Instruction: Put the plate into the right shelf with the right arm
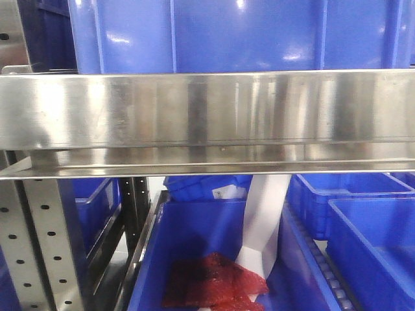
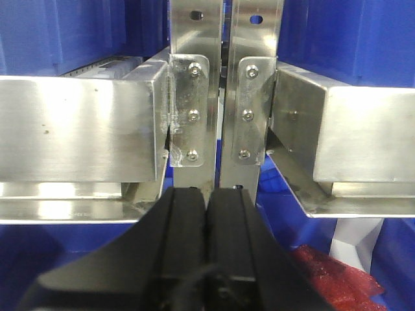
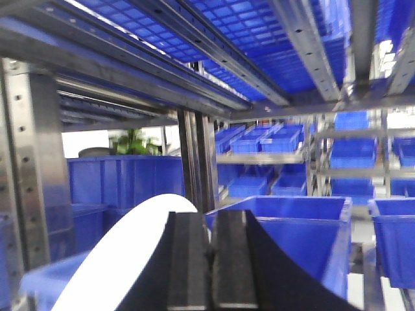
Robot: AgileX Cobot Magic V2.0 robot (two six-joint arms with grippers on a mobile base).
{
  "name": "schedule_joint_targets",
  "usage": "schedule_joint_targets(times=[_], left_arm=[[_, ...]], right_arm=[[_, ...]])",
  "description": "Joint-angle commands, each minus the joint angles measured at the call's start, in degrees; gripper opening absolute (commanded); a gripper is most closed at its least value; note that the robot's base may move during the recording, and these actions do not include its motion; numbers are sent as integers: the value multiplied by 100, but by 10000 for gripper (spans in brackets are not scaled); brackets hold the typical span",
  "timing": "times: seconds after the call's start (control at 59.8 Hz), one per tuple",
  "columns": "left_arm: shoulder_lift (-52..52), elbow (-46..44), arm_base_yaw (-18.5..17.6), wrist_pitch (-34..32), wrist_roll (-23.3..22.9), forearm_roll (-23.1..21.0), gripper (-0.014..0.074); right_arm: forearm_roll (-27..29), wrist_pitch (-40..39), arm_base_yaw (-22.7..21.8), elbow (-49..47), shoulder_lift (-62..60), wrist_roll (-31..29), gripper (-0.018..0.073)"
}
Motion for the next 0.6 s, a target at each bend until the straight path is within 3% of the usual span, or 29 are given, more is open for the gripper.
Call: schedule_joint_targets(times=[0.0, 0.351, 0.585], left_arm=[[-37, 46, -37, -499, -19, -33, -47], [-37, 46, -37, -499, -19, -33, -47], [-37, 46, -37, -499, -19, -33, -47]], right_arm=[[72, -317, -26, -763, 820, -12, 55], [72, -384, -26, -3120, 3706, -12, 55], [72, -554, -26, -4078, 5044, -18, 56]])
